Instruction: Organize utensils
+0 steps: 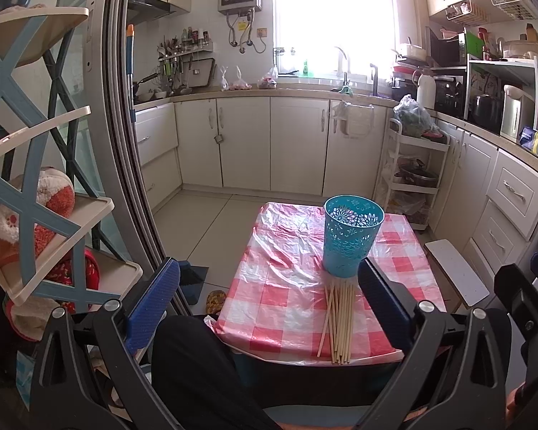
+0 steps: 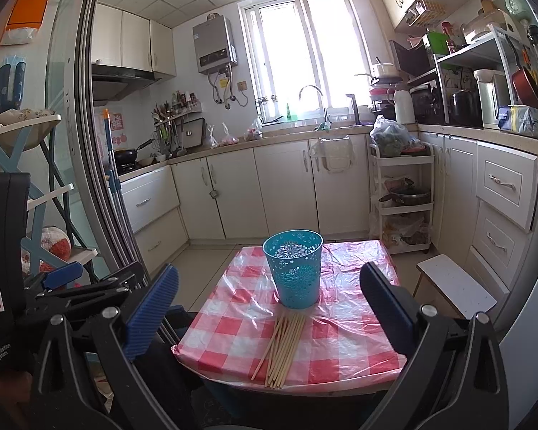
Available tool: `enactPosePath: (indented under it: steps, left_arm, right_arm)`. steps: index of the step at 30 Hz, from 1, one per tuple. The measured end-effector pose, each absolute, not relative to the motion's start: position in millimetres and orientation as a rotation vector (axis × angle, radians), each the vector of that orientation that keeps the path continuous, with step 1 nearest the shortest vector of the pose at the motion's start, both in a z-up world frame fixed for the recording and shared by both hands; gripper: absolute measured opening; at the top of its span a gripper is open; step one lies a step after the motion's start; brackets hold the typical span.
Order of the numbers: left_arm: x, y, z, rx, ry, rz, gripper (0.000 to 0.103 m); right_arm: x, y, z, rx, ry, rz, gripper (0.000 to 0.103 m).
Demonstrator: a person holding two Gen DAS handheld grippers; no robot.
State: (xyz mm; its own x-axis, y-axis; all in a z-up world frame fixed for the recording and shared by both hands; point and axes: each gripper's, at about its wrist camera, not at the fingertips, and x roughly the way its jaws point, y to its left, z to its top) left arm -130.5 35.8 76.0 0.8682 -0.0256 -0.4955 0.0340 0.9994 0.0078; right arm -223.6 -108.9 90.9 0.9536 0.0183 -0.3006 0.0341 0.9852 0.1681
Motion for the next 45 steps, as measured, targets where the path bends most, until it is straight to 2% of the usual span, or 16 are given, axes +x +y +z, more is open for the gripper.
enactPosePath:
  steps: [38, 45]
  left_arm:
    - [-127, 38, 68, 0.022, 0.531, -0.029, 0.096]
    - [-75, 54, 21, -0.023, 0.669, -0.045, 0.096]
  right_arm:
    - [-214, -103, 85, 0.163, 0.319, -0.008, 0.097]
    - [-166, -115, 35, 0.141, 0.521, -0.039, 0.097]
